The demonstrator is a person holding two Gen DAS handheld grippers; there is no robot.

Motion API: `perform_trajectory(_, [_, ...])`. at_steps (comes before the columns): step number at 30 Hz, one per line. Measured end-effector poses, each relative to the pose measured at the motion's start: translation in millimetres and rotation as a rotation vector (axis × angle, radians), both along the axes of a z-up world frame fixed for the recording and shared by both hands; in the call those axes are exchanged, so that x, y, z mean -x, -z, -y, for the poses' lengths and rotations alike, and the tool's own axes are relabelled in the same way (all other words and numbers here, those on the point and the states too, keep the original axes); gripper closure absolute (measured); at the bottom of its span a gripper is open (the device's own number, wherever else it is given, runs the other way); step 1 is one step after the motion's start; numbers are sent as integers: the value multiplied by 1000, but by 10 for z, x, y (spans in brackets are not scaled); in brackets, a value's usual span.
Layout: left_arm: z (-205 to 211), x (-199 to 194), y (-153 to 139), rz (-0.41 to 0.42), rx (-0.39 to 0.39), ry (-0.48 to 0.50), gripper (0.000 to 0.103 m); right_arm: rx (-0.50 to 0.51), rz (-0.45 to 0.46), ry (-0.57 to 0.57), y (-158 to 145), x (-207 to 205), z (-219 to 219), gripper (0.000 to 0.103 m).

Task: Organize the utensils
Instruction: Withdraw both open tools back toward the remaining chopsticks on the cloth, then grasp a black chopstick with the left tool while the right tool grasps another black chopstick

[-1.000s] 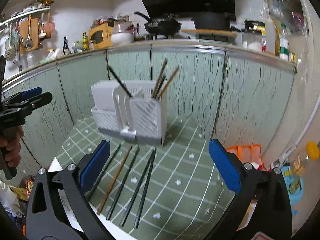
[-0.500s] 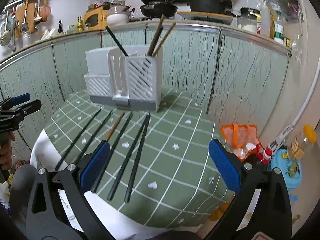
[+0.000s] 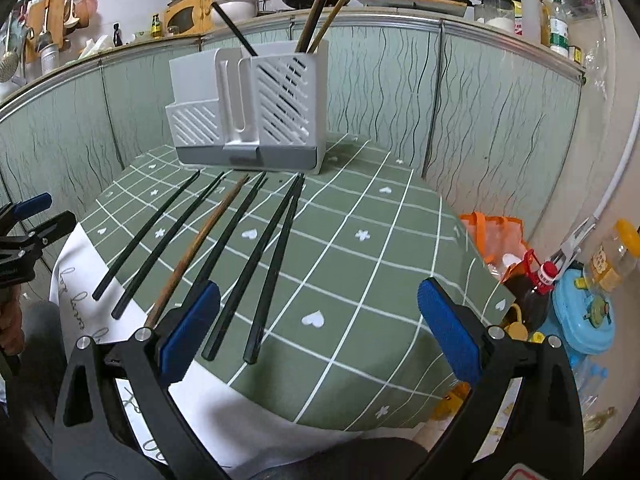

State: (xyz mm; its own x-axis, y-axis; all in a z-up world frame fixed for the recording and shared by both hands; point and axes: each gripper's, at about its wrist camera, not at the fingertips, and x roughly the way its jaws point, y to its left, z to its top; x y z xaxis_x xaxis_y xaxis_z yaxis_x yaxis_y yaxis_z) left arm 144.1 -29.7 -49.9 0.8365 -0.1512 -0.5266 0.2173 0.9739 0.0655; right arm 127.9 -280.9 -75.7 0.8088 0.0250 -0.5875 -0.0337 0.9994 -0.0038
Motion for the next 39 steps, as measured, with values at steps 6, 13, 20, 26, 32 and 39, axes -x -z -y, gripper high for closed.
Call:
perform_trajectory(6, [64,6,194,-49,-16,-10,4,4,-50,-4,157,-48,-86,14])
perform_trajectory(13, [168,14,372,-100,-31,-1,20,12,-120,-11,330,-127,-178,35])
perform_trajectory(20, [277,20,518,-134,-12,33,39,21,-128,-19,386,-148,-266,57])
perform_trajectory(26, [338,74,539,-129,32,32,60,20,-105,-22,401,-106,-371,80])
perform_trajectory(32, [392,83,543,-139,70,26,80,-10,-90,7,402,-60,-352,96])
perform_trajectory(39, [424,70,531,-161,93,24,95,-32,-85,15,399,-40,-325,97])
